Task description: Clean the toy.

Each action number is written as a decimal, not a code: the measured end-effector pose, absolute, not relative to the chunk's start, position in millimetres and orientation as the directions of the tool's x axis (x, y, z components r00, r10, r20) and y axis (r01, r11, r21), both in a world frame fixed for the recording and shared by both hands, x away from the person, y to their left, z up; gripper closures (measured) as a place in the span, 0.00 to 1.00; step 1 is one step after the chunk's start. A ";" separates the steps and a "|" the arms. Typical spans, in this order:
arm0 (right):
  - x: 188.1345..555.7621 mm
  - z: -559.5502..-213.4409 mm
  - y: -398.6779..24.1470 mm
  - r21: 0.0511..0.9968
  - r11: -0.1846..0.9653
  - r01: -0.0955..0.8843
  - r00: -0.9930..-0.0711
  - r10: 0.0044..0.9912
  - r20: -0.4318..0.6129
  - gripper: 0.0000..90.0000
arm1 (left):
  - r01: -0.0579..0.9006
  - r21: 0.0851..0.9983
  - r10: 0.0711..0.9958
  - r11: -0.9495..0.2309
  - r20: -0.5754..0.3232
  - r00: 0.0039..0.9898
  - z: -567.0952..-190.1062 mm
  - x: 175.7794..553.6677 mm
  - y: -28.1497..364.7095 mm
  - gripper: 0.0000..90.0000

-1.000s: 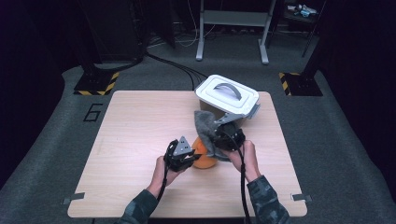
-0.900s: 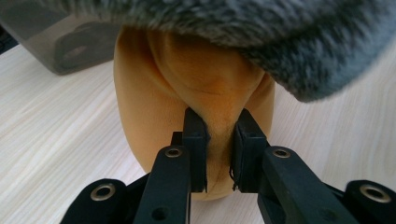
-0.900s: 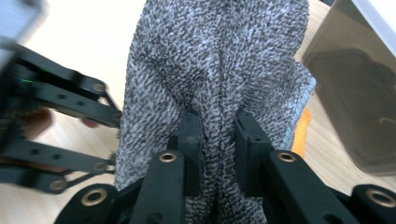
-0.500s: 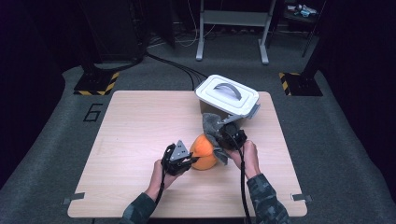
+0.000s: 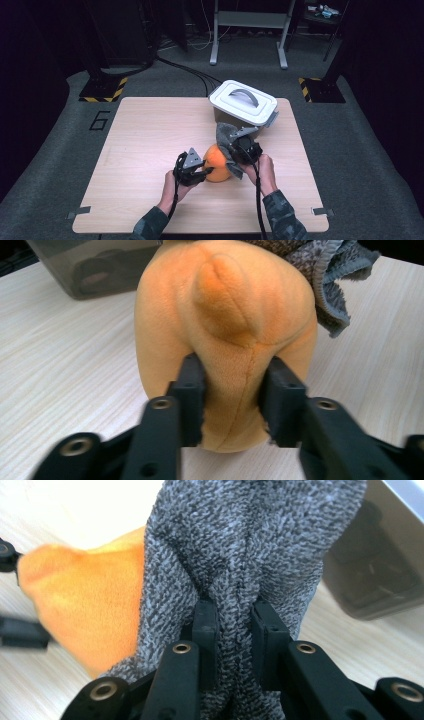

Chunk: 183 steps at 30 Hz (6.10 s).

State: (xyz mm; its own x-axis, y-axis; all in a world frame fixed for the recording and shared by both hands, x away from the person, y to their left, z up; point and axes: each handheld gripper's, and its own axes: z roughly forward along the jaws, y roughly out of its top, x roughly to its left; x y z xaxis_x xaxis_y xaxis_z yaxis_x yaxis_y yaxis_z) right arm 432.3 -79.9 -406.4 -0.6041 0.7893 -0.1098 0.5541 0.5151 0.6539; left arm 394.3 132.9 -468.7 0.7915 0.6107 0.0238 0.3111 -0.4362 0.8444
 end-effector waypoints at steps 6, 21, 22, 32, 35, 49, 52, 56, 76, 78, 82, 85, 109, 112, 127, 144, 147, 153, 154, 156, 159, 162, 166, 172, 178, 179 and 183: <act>428.2 -384.0 -83.0 0.697 0.497 0.517 -0.610 0.785 -0.108 0.84 | 0.312 0.848 0.612 -0.428 0.018 0.791 -470.6 392.1 135.1 0.81; 442.9 -410.0 -87.4 0.634 0.510 0.581 -0.582 0.805 -0.114 0.84 | 0.304 0.859 0.610 -0.411 0.012 0.792 -476.8 387.5 142.9 0.84; 445.3 -418.9 -92.9 0.614 0.505 0.607 -0.561 0.819 -0.118 0.84 | 0.303 0.858 0.607 -0.415 0.013 0.795 -476.8 387.4 143.7 0.84; 417.7 -376.7 -70.1 0.711 0.520 0.473 -0.668 0.738 -0.095 0.83 | 0.293 0.861 0.602 -0.415 0.019 0.798 -476.6 387.1 141.7 0.83; 412.5 -379.3 -51.2 0.693 0.570 0.442 -0.712 0.693 -0.115 0.83 | 0.294 0.859 0.600 -0.419 0.020 0.800 -476.5 386.7 142.0 0.83; 439.2 -414.8 -92.5 0.667 0.458 0.587 -0.577 0.815 -0.052 0.83 | 0.293 0.859 0.609 -0.420 0.027 0.793 -476.8 386.8 140.3 0.84; 433.1 -413.7 -96.6 0.670 0.459 0.583 -0.583 0.811 -0.049 0.83 | 0.295 0.860 0.618 -0.417 0.030 0.786 -476.6 386.2 139.2 0.84; 419.8 -405.5 -100.5 0.664 0.467 0.584 -0.599 0.800 -0.036 0.83 | 0.313 0.868 0.643 -0.387 0.011 0.765 -477.1 388.0 141.6 0.84; 408.1 -438.8 -203.5 0.554 0.372 0.745 -0.346 0.925 -0.156 0.81 | 0.337 0.869 0.648 -0.362 -0.026 0.761 -477.8 391.9 148.3 0.84; 415.6 -443.9 -214.6 0.546 0.361 0.756 -0.320 0.932 -0.173 0.81 | 0.340 0.868 0.647 -0.361 -0.029 0.762 -477.8 391.7 148.3 0.83; 427.2 -451.6 -229.8 0.516 0.342 0.785 -0.281 0.940 -0.195 0.81 | 0.338 0.867 0.647 -0.365 -0.024 0.762 -477.4 392.1 148.8 0.83; 430.4 -454.0 -234.5 0.500 0.349 0.793 -0.271 0.936 -0.223 0.81 | 0.337 0.867 0.647 -0.366 -0.023 0.762 -477.4 392.2 148.9 0.83; 398.6 -445.5 -231.5 0.616 0.293 0.731 -0.295 0.950 -0.103 0.12 | 0.326 0.873 0.652 -0.362 -0.012 0.758 -477.6 390.3 146.0 0.83; 392.1 -444.2 -218.3 0.647 0.291 0.705 -0.339 0.939 -0.053 0.09 | 0.316 0.874 0.650 -0.368 -0.001 0.760 -476.6 390.7 145.2 0.83; 390.3 -513.1 -162.3 0.691 0.265 0.672 -0.401 0.915 0.040 0.11 | 0.278 0.872 0.635 -0.404 0.048 0.771 -458.8 396.0 138.5 0.85; 389.7 -526.9 -161.5 0.711 0.289 0.641 -0.412 0.911 0.001 0.08 | 0.270 0.866 0.633 -0.420 0.067 0.772 -439.7 397.6 156.2 0.87; 389.7 -527.5 -162.3 0.716 0.290 0.635 -0.417 0.909 0.001 0.07 | 0.269 0.868 0.641 -0.417 0.071 0.764 -433.9 398.0 162.9 0.87; 388.3 -528.5 -163.0 0.722 0.286 0.630 -0.414 0.910 0.001 0.07 | 0.276 0.869 0.658 -0.411 0.073 0.749 -424.5 396.1 181.5 0.87; 388.2 -528.7 -163.0 0.723 0.284 0.629 -0.412 0.911 0.001 0.07 | 0.284 0.865 0.653 -0.413 0.065 0.755 -423.3 396.1 184.7 0.87; 388.0 -528.7 -163.0 0.724 0.283 0.629 -0.411 0.912 0.000 0.07 | 0.288 0.867 0.663 -0.406 0.062 0.746 -421.7 395.6 191.9 0.87; 387.7 -528.8 -163.0 0.725 0.282 0.628 -0.411 0.912 0.001 0.07 | 0.295 0.863 0.672 -0.409 0.067 0.737 -418.7 394.2 203.8 0.87; 387.5 -528.8 -162.9 0.726 0.282 0.627 -0.410 0.912 0.000 0.07 | 0.296 0.866 0.689 -0.403 0.074 0.721 -417.3 392.5 212.9 0.87; 386.7 -528.6 -163.0 0.722 0.282 0.632 -0.406 0.914 -0.001 0.07 | 0.307 0.868 0.703 -0.391 0.067 0.708 -414.8 390.8 228.5 0.87; 386.9 -528.8 -163.4 0.725 0.289 0.625 -0.414 0.910 -0.006 0.08 | 0.322 0.866 0.741 -0.382 0.078 0.667 -412.7 387.0 255.9 0.87; 386.7 -528.8 -163.4 0.727 0.290 0.622 -0.417 0.909 -0.006 0.08 | 0.339 0.866 0.765 -0.366 0.073 0.640 -411.4 384.8 273.0 0.86; 386.7 -528.8 -163.4 0.727 0.290 0.622 -0.417 0.909 -0.006 0.08 | 0.341 0.866 0.768 -0.366 0.075 0.636 -411.3 384.2 276.0 0.86; 386.7 -529.2 -163.0 0.731 0.285 0.620 -0.413 0.911 -0.006 0.09 | 0.351 0.865 0.786 -0.358 0.077 0.613 -410.5 381.7 289.2 0.86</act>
State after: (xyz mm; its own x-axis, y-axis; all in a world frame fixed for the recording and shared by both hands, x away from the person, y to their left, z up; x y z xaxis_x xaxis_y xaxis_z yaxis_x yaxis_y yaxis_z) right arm 386.7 -163.0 -529.2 -0.4126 0.9109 -0.0056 0.6200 0.2854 0.7308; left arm 381.7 289.2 -410.5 0.6130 0.7864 0.0767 0.3514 -0.3582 0.8650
